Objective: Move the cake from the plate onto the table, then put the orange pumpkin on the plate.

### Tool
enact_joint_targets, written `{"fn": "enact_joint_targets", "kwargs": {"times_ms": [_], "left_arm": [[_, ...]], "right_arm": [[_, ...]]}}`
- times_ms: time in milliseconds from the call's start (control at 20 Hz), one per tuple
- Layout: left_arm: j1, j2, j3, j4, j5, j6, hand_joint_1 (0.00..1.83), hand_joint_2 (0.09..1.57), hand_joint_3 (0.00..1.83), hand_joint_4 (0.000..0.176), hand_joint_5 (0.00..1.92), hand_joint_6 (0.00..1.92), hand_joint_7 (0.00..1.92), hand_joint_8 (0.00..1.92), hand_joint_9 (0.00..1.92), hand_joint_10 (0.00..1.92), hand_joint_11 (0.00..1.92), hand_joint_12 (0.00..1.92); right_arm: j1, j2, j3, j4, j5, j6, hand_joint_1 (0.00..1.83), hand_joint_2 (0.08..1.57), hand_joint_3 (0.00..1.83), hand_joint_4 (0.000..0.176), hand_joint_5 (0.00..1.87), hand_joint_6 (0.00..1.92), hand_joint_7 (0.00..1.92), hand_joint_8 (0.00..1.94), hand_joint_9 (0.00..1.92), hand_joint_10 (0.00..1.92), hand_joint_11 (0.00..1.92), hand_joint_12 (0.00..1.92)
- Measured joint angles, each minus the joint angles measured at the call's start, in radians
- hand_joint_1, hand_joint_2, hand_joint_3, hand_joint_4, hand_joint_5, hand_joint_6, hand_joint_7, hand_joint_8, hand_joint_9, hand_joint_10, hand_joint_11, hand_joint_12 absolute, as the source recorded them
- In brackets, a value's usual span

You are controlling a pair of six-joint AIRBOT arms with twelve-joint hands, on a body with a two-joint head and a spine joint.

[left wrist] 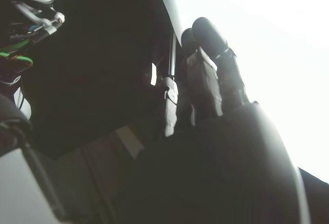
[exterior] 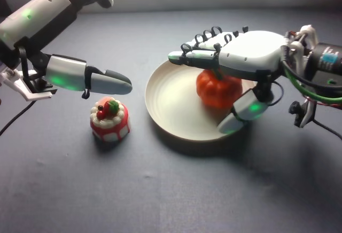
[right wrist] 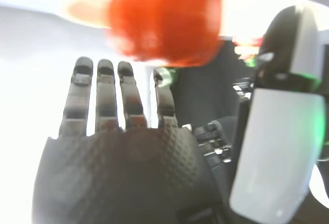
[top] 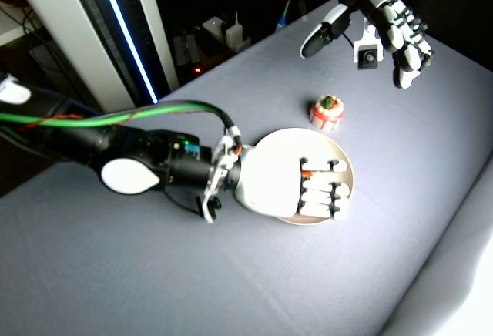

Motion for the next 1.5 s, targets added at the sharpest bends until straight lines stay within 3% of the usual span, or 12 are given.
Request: {"fn": "enact_joint_targets", "kwargs": {"times_ms": [50,150,200,550,650,800,850,950,1050,1200,1400,1500], "left_arm": [[0.008,0.001,0.000,-0.007,-0.001,0.000,0.80,0.77,0.01,0.176,0.03,0.00,0.00,0.00,0.33,0.04,0.00,1.45],[0.026,0.005,-0.002,-0.027,0.004,0.000,0.76,0.75,0.00,0.176,0.05,0.01,0.03,0.01,0.35,0.04,0.00,1.48],[0.040,0.013,-0.013,-0.044,0.008,0.000,0.80,0.74,0.00,0.176,0.02,0.00,0.02,0.00,0.35,0.04,0.00,1.48],[0.113,0.040,-0.027,-0.105,-0.001,0.001,0.77,0.66,0.00,0.176,0.00,0.00,0.01,0.00,0.27,0.00,0.00,1.29],[0.137,0.055,-0.036,-0.136,-0.004,0.000,0.77,0.64,0.00,0.176,0.00,0.00,0.00,0.00,0.27,0.00,0.00,1.34],[0.201,0.095,-0.063,-0.179,-0.024,0.000,0.81,0.59,0.00,0.176,0.00,0.00,0.00,0.00,0.25,0.01,0.00,1.49],[0.234,0.109,-0.073,-0.203,-0.036,0.000,0.82,0.57,0.00,0.176,0.01,0.00,0.00,0.00,0.26,0.01,0.00,1.57],[0.293,0.127,-0.084,-0.269,-0.065,0.002,0.82,0.55,0.00,0.176,0.01,0.00,0.00,0.00,0.22,0.01,0.00,1.73],[0.354,0.140,-0.090,-0.334,-0.100,0.002,0.80,0.56,0.00,0.176,0.01,0.00,0.00,0.00,0.21,0.00,0.00,1.70],[0.423,0.153,-0.115,-0.393,-0.156,0.003,0.81,0.57,0.00,0.176,0.06,0.01,0.00,0.00,0.15,0.00,0.00,1.54],[0.490,0.153,-0.134,-0.467,-0.222,0.002,0.82,0.56,0.00,0.176,0.05,0.01,0.00,0.00,0.12,0.00,0.00,1.58],[0.519,0.153,-0.137,-0.504,-0.269,0.002,0.83,0.56,0.00,0.176,0.01,0.00,0.00,0.00,0.10,0.00,0.00,1.45]], "right_arm": [[0.008,0.042,-0.028,0.001,0.000,0.000,0.86,0.74,0.00,0.114,0.00,0.00,0.00,0.00,0.00,0.00,0.00,0.00],[0.025,0.110,-0.058,0.005,0.006,0.000,0.81,0.76,0.00,0.171,0.00,0.00,0.00,0.00,0.00,0.00,0.00,0.00],[0.035,0.138,-0.071,0.009,0.008,0.000,0.76,0.71,0.00,0.148,0.00,0.00,0.00,0.00,0.00,0.00,0.00,0.00],[0.056,0.207,-0.156,-0.036,0.008,-0.010,0.82,0.75,0.00,0.176,0.00,0.00,0.00,0.00,0.00,0.00,0.04,0.02],[0.057,0.245,-0.180,-0.035,0.005,-0.038,0.76,0.68,0.03,0.176,0.00,0.00,0.00,0.00,0.02,0.02,0.00,0.58],[0.056,0.314,-0.213,-0.022,-0.016,-0.066,0.94,0.78,0.02,0.163,0.01,0.00,0.00,0.00,0.00,0.00,0.00,0.05],[0.056,0.343,-0.230,0.012,-0.026,-0.108,0.96,0.78,0.01,0.131,0.02,0.01,0.00,0.00,0.00,0.00,0.00,0.01],[0.056,0.394,-0.251,0.045,-0.029,-0.137,0.87,0.77,0.00,0.146,0.00,0.00,0.00,0.00,0.00,0.00,0.00,0.00],[0.056,0.461,-0.302,0.090,-0.034,-0.188,0.97,0.81,0.02,0.103,0.00,0.00,0.00,0.00,0.00,0.00,0.00,0.00],[0.056,0.514,-0.338,0.100,-0.030,-0.204,0.96,0.81,0.01,0.142,0.00,0.00,0.00,0.00,0.00,0.00,0.02,0.01],[0.039,0.566,-0.385,0.224,-0.045,-0.353,0.94,0.82,0.01,0.121,0.02,0.00,0.00,0.00,0.00,0.00,0.02,0.02],[0.018,0.579,-0.401,0.268,-0.050,-0.383,0.96,0.84,0.01,0.140,0.03,0.01,0.00,0.00,0.00,0.00,0.00,0.01]]}}
